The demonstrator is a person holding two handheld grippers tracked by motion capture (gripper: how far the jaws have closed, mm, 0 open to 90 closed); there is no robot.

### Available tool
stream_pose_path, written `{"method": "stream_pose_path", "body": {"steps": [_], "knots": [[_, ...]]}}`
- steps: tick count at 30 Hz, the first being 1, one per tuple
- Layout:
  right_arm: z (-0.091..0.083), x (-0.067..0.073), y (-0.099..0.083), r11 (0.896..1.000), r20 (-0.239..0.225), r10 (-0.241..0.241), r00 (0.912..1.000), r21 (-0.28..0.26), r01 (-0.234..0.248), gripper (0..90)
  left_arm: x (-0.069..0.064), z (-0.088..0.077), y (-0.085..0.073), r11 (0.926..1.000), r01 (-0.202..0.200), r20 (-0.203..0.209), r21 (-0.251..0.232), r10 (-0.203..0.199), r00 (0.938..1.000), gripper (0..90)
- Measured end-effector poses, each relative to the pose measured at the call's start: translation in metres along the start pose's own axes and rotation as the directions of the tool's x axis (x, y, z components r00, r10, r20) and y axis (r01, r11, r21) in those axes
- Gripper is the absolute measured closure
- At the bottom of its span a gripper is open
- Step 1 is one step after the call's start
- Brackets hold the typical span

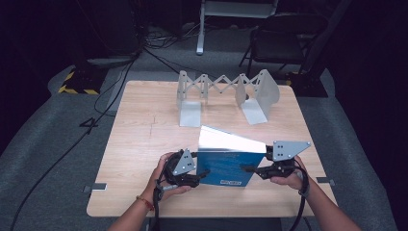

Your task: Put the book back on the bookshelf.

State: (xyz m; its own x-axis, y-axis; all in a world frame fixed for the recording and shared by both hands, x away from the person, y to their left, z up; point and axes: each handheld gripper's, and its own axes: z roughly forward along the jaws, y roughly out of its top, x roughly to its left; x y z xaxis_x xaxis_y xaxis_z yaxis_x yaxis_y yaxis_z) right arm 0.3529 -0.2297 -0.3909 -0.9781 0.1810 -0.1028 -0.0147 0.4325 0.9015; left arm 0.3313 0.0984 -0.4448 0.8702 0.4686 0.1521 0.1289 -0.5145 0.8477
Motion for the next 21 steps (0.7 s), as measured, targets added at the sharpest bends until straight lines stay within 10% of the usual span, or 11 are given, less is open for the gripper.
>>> {"method": "stream_pose_path", "body": {"steps": [21], "knots": [[-0.036, 0.007, 0.002, 0.996, 0.148, 0.01, 0.9889, 0.089, -0.024, 58.1, 0.006, 0.051, 0.034, 0.9996, -0.027, 0.017, -0.01, 0.027, 0.9995, 28.9]]}}
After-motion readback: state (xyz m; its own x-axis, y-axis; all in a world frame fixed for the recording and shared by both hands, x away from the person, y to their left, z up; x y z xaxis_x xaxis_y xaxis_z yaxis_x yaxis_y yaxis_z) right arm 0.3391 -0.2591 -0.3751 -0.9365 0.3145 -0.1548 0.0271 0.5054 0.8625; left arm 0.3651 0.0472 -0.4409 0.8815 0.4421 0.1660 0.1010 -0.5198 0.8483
